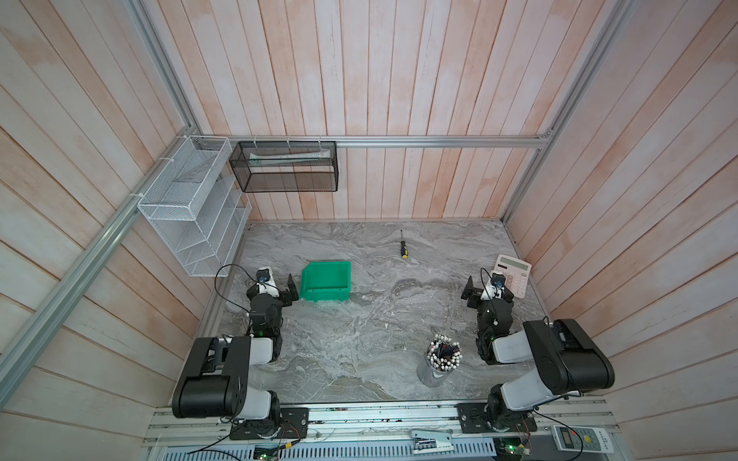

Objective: Put the screwdriver in the bin
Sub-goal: Pick up the screwdriver from the top-center of the table.

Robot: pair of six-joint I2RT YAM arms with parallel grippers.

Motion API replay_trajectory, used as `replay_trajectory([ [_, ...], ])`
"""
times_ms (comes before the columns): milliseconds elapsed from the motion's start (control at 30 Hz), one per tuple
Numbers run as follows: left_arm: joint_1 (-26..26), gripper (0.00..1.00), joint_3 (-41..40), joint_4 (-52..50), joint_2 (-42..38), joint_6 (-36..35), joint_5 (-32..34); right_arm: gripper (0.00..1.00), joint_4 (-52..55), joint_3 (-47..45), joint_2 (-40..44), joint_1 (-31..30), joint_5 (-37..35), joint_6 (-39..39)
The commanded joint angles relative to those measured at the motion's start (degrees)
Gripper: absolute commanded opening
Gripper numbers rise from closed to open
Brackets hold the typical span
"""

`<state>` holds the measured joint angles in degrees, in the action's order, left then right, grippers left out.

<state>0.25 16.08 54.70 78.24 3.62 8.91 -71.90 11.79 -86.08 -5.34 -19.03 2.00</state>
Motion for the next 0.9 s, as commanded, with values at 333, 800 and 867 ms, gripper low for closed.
replay_trajectory([
  [333, -12.7, 1.00, 17.0, -41.4, -20.7, 12.9, -0.9, 0.99, 49.0, 34.7, 3.0, -0.9, 9.3, 16.2],
  [800, -28.9, 1.00, 26.3, -40.6, -6.4, 3.9, 9.4, 0.89, 76.7, 72.2, -29.8, -12.7, 18.5, 11.1],
  [867, -28.7, 1.00, 24.7, -40.8, -7.1, 10.7, 17.5, 0.84, 77.9, 75.4, -33.0, -13.5, 18.7, 11.6],
])
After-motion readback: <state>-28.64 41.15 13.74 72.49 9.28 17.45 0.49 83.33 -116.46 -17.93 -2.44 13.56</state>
